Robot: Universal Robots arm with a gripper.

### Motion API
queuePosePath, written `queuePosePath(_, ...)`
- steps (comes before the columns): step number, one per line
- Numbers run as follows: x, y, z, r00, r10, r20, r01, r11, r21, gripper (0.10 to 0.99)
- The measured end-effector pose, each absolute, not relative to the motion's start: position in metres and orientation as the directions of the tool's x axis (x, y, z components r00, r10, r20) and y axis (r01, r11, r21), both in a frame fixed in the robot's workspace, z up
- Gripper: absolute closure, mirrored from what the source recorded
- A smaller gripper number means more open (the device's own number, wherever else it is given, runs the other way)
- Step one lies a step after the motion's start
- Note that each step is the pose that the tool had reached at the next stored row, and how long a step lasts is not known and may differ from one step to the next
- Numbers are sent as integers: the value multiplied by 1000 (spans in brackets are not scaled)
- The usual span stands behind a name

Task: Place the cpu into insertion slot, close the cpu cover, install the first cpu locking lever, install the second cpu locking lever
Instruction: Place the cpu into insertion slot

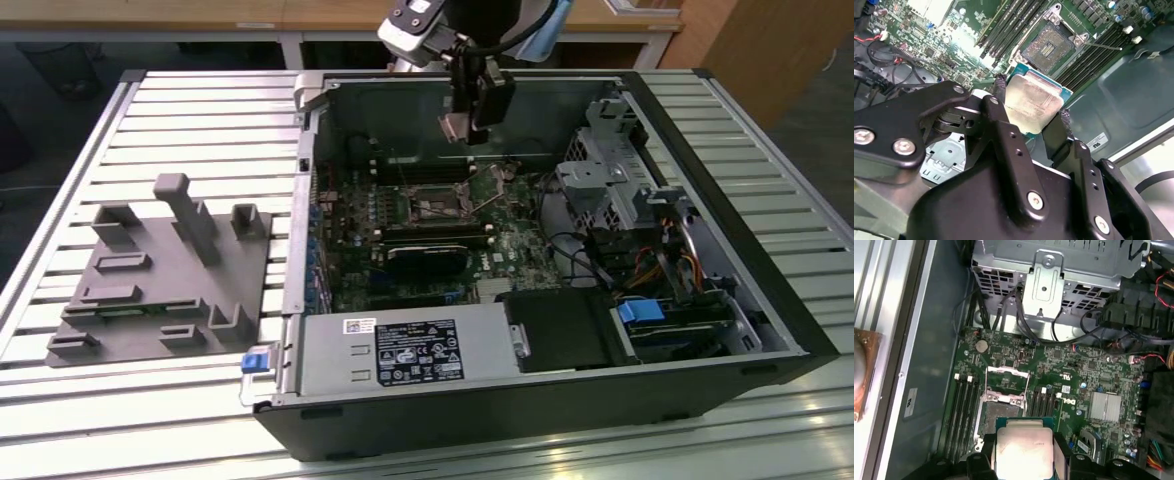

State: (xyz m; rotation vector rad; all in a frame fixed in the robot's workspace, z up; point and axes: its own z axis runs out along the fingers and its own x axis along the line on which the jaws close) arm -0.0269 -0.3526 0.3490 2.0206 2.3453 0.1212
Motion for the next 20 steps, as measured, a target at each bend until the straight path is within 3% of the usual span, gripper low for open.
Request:
queuePosePath(9,-30,-352,343,-145,989,18,986,143,88,545)
queuePosePath(14,-30,-351,335,-72,997,18,994,71,88,545)
queuePosePath(20,-30,-348,329,-65,998,18,994,63,85,545)
